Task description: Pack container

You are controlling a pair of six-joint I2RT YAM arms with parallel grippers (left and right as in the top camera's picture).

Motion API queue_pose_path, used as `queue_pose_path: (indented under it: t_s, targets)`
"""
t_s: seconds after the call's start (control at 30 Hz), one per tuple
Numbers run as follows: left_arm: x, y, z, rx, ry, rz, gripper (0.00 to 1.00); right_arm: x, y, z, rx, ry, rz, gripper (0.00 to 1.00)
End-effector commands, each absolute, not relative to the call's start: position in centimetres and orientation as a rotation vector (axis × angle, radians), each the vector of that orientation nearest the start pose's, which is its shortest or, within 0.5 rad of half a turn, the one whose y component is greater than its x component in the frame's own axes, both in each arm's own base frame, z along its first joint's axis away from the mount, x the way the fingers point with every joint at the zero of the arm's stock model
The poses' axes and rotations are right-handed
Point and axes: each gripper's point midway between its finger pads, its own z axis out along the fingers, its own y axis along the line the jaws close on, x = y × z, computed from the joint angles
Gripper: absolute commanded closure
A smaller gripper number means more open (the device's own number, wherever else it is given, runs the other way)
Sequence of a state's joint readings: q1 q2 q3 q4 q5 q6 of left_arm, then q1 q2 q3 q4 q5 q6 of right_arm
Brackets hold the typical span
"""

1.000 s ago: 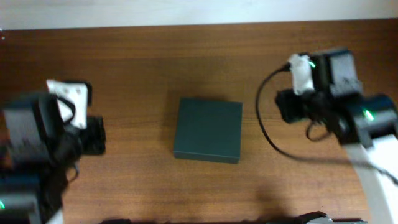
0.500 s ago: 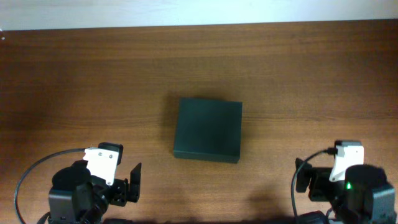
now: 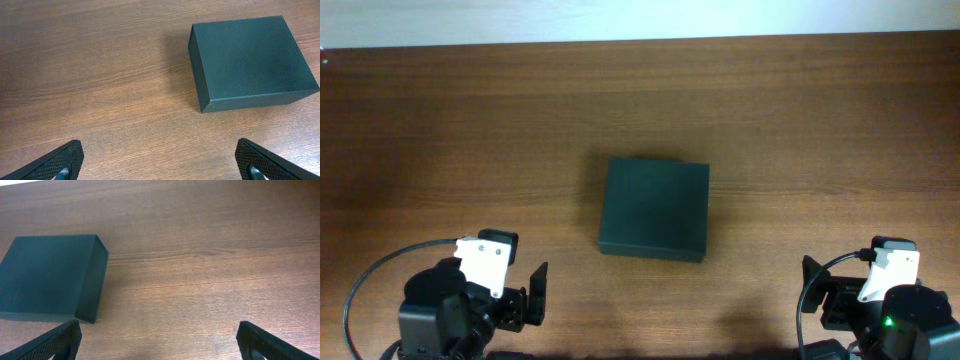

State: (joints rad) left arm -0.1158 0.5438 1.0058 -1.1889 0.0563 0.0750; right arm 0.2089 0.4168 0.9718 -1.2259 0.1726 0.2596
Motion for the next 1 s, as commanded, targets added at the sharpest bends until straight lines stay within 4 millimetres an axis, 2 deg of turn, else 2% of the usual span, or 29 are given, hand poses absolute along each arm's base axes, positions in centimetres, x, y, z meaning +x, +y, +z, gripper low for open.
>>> queue_pose_path:
  t_s: [0.0,0.47,0.67,0.87,0.97]
  targets:
    - [16.7,-3.1,24.8,0.266,2.283,-0.092,0.01,14.9,-0.3,24.9,0.181,2.218,0.042,0.01]
    - [16.7,-3.1,24.8,0.266,2.283,-0.092,0.01,15.1,-0.8,24.6,0.2,2.207,0.018,0.01]
    - [16.7,-3.1,24.8,0.266,2.283,-0.092,0.01,18.4,-1.3,23.3,0.183,2.032,-0.024,0.01]
    - [16.7,-3.1,24.8,0.266,2.283,-0.092,0.01,22.1,-0.9,20.0,0.079,1.807,-0.059,0.01]
    - [16.7,-3.1,24.8,0.266,2.283,-0.093,0.01,23.8,0.1,17.2,-0.045,1.755,-0.082,0.01]
